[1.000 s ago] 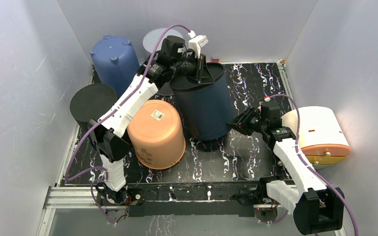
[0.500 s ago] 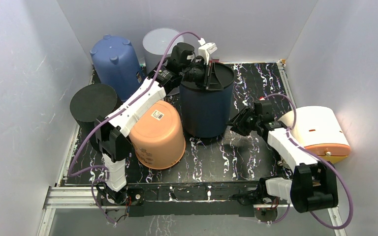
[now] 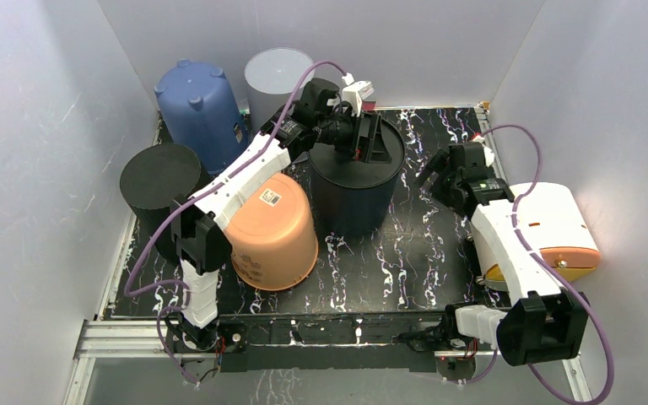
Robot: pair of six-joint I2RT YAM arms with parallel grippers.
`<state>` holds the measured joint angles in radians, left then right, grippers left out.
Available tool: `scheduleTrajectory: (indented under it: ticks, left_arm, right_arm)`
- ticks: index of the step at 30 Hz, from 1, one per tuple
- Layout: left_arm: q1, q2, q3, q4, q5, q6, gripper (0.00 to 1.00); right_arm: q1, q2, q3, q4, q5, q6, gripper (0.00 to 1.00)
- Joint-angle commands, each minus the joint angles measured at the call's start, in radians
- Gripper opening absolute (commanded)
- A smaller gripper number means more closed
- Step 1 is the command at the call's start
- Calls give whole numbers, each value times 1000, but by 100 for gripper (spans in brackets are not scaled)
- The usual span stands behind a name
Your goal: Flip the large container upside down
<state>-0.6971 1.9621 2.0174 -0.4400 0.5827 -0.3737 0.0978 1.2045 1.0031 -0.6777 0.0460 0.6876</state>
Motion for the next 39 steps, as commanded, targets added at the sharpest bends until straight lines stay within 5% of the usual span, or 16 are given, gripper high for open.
scheduleTrajectory:
  ticks: [1, 8, 14, 18, 26, 39]
  left_arm:
    - [-1, -49, 104, -145, -117, 66, 98]
    - [-1, -118, 179, -320, -358, 110, 98]
    - [-1, -290, 85, -355, -934, -125, 98]
    - [-1, -402, -20, -342, -1113, -120, 98]
    - [0, -468, -17, -386, -1285, 0, 98]
    - [0, -632, -127, -213, -1400, 57, 98]
  right_arm:
    - [-9, -53, 147, -154, 310, -72, 98]
    - [-11, 29, 441, -312, 567, -142, 98]
    - [-11, 117, 698, -383, 632, -165, 98]
    - [-11, 120, 766, -364, 583, -168, 98]
    - [-12, 37, 688, -249, 460, -166, 98]
    - [-10, -24, 667, -161, 428, -184, 98]
